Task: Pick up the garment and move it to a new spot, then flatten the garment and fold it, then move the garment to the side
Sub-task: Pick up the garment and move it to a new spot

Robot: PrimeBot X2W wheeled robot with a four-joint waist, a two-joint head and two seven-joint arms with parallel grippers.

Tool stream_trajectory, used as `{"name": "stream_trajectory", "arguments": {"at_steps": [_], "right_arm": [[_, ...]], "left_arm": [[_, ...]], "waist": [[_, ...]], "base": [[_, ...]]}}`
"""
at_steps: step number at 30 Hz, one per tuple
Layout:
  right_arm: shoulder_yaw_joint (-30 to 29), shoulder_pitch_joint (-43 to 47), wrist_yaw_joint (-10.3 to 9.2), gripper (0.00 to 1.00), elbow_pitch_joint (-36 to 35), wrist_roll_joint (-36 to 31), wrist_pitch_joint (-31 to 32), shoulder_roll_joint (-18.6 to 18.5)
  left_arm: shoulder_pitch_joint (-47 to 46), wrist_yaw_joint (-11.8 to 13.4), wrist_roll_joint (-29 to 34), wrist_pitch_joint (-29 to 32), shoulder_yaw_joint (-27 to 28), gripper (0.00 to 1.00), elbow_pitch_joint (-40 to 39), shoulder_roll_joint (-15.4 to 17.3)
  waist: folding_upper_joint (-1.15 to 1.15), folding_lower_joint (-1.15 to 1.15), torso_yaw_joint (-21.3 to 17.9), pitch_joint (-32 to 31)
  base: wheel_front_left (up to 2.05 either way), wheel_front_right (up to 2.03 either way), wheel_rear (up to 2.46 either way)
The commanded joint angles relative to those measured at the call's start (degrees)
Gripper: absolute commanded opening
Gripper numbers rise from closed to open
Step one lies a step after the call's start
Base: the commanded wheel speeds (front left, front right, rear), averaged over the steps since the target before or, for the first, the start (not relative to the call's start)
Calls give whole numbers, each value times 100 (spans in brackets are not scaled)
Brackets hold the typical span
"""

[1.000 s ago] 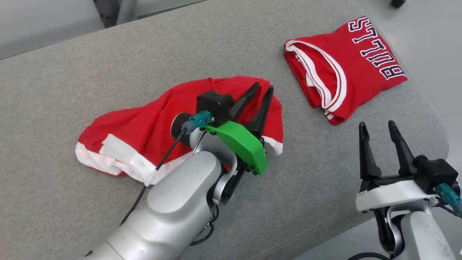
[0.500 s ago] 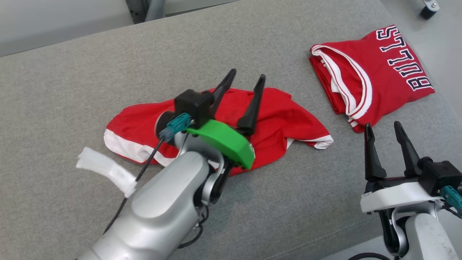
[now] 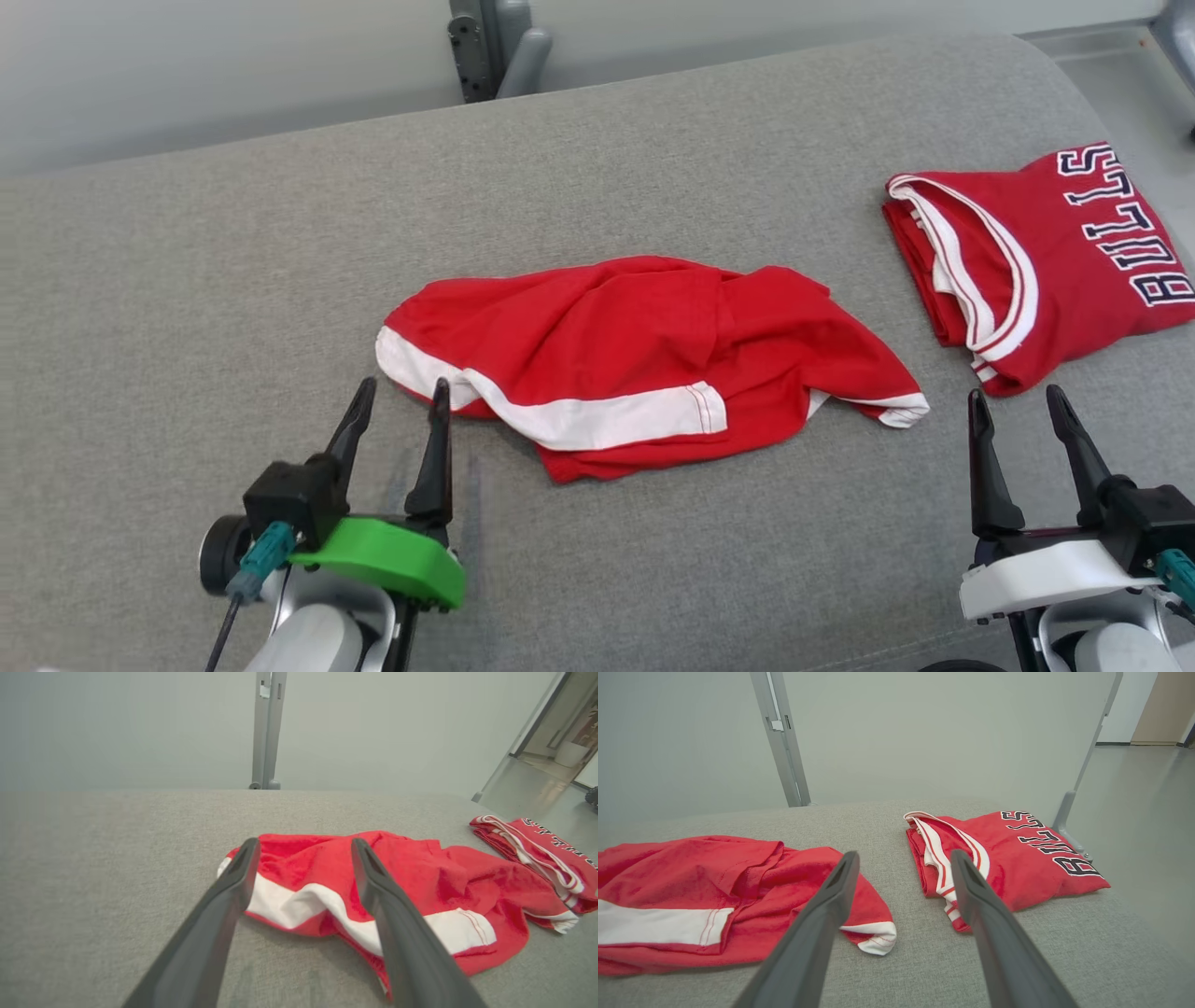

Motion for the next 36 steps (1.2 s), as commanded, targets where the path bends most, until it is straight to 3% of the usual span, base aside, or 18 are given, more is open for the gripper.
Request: {"name": "stream_trajectory", "arguments": {"at_steps": [1, 10, 18, 28, 36], "right_arm": [[-29, 89, -9, 100, -38, -64, -17, -12], [-59, 399, -9, 100, -71, -303, -17, -11], [-115, 602, -9, 100, -26, -487, -17, -52], [-65, 593, -9, 100, 17, -439, -17, -59], [-29, 555, -9, 100, 2, -433, -17, -70]], "left_arm": [[213, -46, 88, -13, 121, 100, -45, 42], [1639, -517, 829, -15, 1400, 100, -220, -192], [2109, -1030, 1353, -15, 2122, 100, -99, -485], [2163, -1518, 1798, -15, 2692, 100, 46, -848], [2123, -1724, 2015, -15, 2930, 100, 103, -1020]], "waist": [[0, 0, 281, -179], [0, 0, 857, -492], [0, 0, 1273, -658], [0, 0, 1396, -677], [0, 0, 1389, -621]], "base": [[0, 0, 0], [0, 0, 0], [0, 0, 0], [0, 0, 0], [0, 0, 0]]}}
